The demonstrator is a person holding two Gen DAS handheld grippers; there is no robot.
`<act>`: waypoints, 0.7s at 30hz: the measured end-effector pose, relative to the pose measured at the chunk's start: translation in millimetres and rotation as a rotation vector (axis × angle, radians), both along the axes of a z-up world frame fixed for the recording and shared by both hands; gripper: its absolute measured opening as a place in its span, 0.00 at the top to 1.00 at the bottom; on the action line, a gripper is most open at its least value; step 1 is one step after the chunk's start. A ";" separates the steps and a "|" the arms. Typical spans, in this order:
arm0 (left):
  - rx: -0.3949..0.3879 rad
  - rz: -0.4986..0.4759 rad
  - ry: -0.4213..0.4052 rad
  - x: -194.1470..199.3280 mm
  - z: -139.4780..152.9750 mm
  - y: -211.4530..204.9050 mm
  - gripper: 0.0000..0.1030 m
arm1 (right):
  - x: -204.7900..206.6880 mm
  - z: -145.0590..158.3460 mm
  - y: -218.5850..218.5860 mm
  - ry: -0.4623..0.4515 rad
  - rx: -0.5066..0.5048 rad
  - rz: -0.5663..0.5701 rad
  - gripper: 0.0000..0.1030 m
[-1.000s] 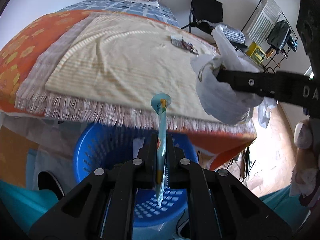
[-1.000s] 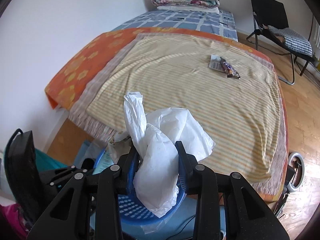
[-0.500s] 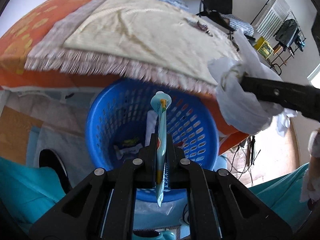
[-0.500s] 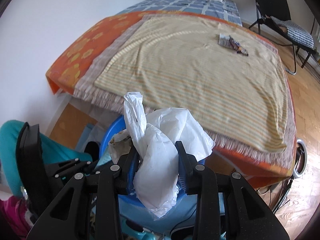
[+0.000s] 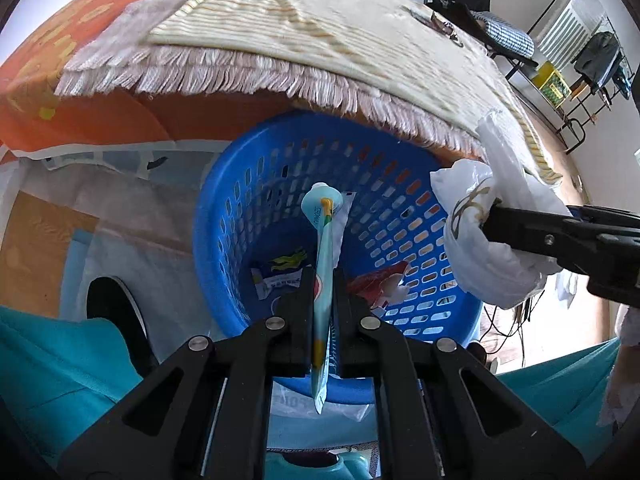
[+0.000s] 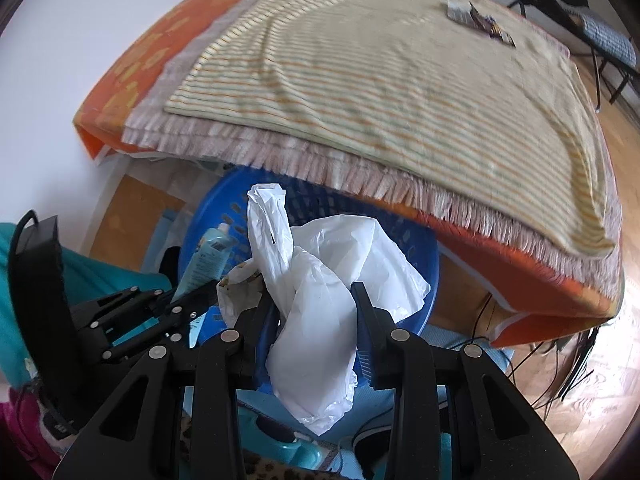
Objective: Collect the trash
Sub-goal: 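Open both tools to drop the tube and bag into the basket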
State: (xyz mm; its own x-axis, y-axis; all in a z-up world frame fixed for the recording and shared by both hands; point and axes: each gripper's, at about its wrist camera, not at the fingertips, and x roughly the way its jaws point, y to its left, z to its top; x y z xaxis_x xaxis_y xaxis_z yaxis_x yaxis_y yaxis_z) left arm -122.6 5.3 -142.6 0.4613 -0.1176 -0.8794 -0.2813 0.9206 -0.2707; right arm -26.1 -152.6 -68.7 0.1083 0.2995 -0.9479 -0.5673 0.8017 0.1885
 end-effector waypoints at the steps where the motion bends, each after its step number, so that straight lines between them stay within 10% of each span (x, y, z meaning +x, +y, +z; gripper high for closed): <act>1: 0.000 0.000 0.002 0.7 -1.0 -0.1 0.95 | 2.6 -2.8 0.0 0.005 -0.003 -0.009 0.68; 15: 0.001 -0.001 0.028 14.5 -8.7 -7.1 0.94 | 22.5 -26.0 4.5 0.045 -0.027 -0.045 0.65; 18: 0.000 0.000 0.033 16.0 -10.6 -8.0 0.63 | 25.1 -27.8 4.7 0.051 -0.032 -0.050 0.64; 21: 0.006 -0.008 0.027 16.4 -10.8 -10.7 0.58 | 28.3 -29.3 4.9 0.052 -0.041 -0.056 0.62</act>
State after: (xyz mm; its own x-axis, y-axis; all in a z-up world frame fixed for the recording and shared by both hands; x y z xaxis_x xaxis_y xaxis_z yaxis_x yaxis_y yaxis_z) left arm -106.1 -5.4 -153.4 0.4362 -0.1163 -0.8923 -0.2807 0.9245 -0.2577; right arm 2.2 -147.7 -98.0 0.0741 0.2555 -0.9640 -0.5114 0.8396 0.1832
